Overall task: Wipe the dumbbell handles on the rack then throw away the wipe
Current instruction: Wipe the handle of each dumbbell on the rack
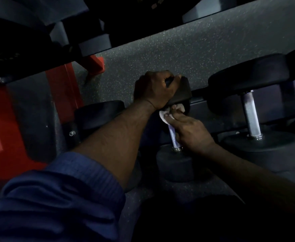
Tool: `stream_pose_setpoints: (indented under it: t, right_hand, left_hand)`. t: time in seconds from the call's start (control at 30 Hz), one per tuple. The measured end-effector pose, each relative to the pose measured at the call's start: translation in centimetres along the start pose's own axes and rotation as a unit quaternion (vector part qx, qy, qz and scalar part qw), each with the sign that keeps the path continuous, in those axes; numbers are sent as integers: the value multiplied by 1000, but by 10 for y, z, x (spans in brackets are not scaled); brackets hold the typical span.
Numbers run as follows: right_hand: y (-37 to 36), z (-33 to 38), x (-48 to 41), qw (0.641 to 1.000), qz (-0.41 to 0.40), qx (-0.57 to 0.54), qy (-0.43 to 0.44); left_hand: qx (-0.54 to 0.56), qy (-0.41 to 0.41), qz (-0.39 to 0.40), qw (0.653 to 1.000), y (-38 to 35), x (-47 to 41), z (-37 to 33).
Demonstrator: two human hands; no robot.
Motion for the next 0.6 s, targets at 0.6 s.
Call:
stream_pose_setpoints:
  t: [0.6]
  right_hand:
    - [22, 3, -38, 997, 74, 19, 14]
  left_hand:
    - [9, 32, -6, 999, 3, 1, 2]
Point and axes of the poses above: each hand's wrist, its own x-axis away from the middle knuckle, its own y-axis out of the back of the hand, z = x × y, the point moved 8 cm from there along -x, towards the middle knuckle, and after that the axes turned 3 degrees about z, right-handed, at the moved point
